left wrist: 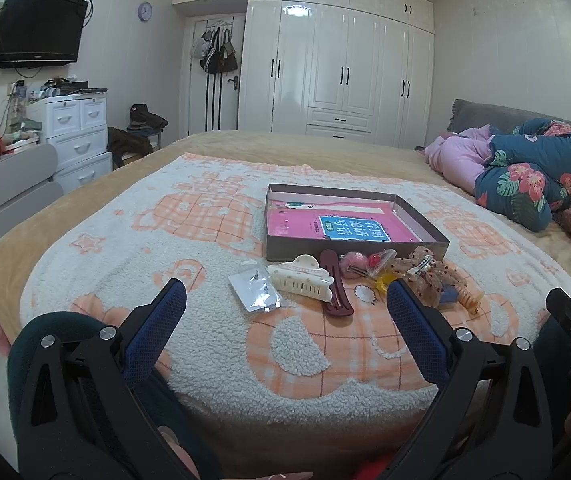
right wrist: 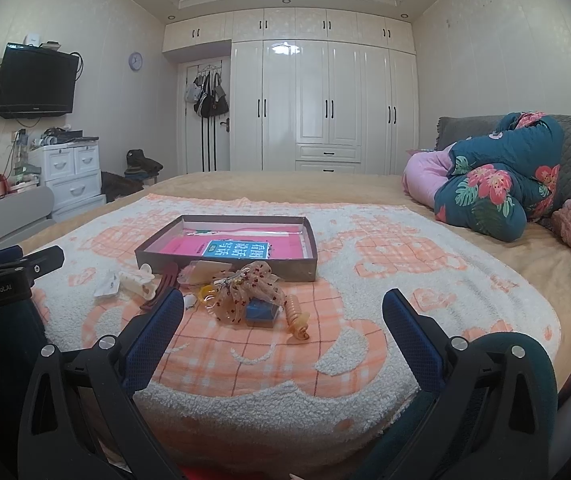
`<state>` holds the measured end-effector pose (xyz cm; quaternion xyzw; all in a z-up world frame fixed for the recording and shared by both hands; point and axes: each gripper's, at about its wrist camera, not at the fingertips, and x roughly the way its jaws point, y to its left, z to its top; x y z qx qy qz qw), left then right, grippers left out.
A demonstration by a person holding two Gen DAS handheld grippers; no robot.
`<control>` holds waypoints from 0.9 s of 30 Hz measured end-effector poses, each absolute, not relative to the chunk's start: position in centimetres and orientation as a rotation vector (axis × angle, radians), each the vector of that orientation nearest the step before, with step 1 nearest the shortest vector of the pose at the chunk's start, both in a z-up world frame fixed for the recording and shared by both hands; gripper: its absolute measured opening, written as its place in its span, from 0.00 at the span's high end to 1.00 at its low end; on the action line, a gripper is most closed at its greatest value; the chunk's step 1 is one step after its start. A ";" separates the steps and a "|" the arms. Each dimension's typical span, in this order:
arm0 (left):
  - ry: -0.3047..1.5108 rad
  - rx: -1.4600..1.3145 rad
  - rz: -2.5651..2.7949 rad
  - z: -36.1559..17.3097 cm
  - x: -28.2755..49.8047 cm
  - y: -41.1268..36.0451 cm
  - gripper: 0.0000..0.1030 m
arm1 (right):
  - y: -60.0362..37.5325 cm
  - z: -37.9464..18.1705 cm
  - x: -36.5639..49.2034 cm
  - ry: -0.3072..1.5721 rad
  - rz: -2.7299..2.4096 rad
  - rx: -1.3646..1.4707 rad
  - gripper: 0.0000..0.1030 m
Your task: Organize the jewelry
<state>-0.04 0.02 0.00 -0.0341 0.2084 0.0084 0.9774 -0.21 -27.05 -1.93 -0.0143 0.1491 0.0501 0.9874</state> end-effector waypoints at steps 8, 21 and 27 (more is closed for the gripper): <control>0.421 -0.068 0.018 -0.3 0.0 -0.1 0.11 | -27.1 -1.9 -0.2 0.299 0.099 -0.028 0.06; 0.422 -0.067 0.019 -0.3 0.0 -0.2 0.11 | -27.2 -1.8 -0.2 0.301 0.095 -0.026 0.06; 0.422 -0.065 0.020 -0.4 -0.1 -0.1 0.11 | -27.4 -1.6 -0.3 0.296 0.092 -0.024 0.06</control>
